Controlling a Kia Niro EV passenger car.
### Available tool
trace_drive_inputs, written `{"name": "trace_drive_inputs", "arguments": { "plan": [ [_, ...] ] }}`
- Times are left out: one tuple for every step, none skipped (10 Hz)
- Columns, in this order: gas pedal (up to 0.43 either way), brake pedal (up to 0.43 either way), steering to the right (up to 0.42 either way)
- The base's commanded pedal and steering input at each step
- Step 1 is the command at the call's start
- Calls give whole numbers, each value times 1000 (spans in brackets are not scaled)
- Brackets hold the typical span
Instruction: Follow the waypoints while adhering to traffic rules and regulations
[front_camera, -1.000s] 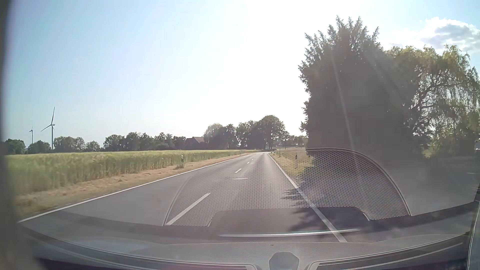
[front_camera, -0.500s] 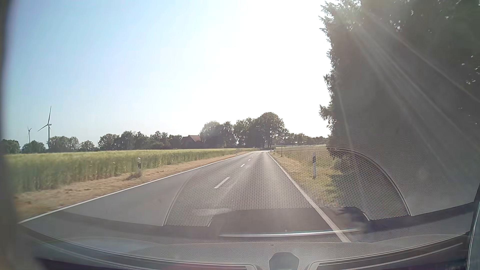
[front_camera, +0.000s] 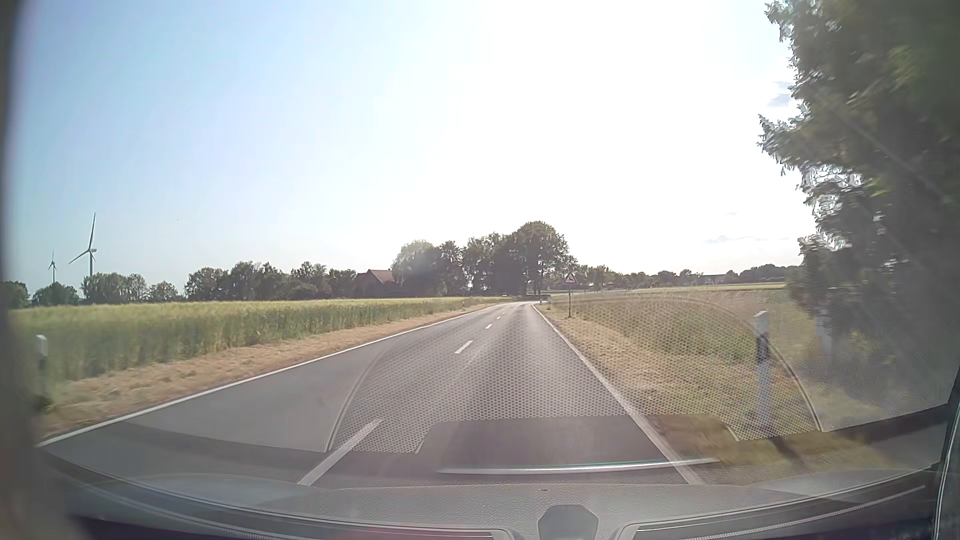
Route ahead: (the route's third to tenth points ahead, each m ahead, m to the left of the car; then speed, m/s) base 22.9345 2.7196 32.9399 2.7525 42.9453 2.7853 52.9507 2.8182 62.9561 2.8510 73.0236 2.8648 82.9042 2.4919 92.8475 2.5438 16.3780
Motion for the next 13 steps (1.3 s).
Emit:
{"name": "trace_drive_inputs", "arguments": {
  "plan": [
    [311,6,4],
    [311,6,4],
    [311,6,3],
    [311,6,2],
    [311,6,1],
    [311,6,3],
    [311,6,4],
    [311,6,6],
    [311,6,5],
    [311,6,5],
    [311,6,5],
    [311,6,4],
    [311,6,3]
  ]
}}
